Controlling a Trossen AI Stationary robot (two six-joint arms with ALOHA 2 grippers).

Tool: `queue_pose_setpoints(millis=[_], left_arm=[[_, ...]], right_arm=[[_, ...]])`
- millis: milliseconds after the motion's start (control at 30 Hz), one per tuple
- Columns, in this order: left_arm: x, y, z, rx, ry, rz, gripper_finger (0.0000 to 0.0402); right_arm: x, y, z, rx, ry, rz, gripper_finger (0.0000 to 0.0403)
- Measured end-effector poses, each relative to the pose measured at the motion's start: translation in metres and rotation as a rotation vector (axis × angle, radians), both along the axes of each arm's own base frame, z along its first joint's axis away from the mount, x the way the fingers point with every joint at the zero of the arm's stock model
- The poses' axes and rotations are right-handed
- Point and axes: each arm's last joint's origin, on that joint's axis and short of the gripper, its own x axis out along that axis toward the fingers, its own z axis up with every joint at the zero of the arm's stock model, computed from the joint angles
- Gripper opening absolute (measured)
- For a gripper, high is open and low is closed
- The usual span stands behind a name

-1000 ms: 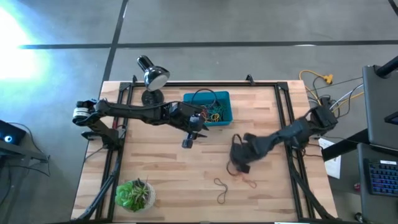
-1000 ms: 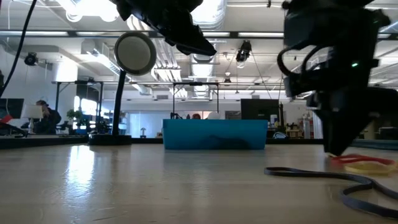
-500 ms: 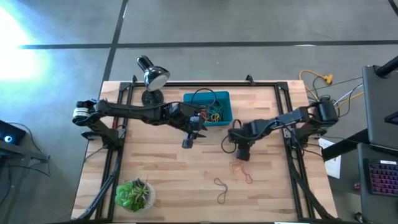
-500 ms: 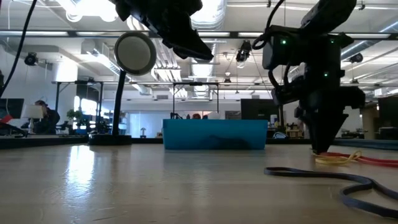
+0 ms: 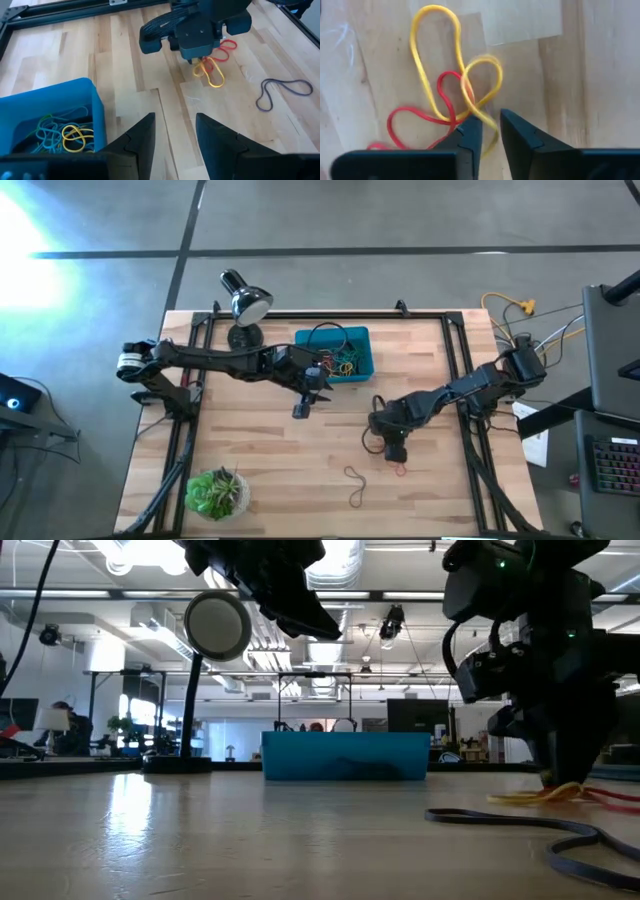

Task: Pick and place rubber bands into bin
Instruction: Put the yellow rubber band into the blue bin

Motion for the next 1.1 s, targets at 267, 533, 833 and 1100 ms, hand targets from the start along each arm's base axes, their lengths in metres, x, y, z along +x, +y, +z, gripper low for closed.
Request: queue_pose_setpoints(millis=[267, 533, 833, 1100], left_arm=[[0.000, 0.001, 0.000, 0.009, -0.001, 0.000, 0.0125], [0.000, 0.001, 0.000, 0.008, -0.001, 0.001, 0.0125], [0.000, 0.001, 0.001, 0.010, -0.009, 0.002, 0.0125], [0.002, 0.001, 0.003, 0.011, -0.038, 0.008, 0.0125]], right_arm=[[-0.004, 0.010, 0.000, -0.039, 0.005, -0.029, 0.0010], [-0.013, 0.007, 0.016, -0.060, -0.021, -0.085, 0.0008], [-0.024, -0.001, 0.086, -0.129, -0.196, -0.181, 0.0008], [-0.029, -0.021, 0.170, -0.370, -0.470, -0.284, 0.0008]])
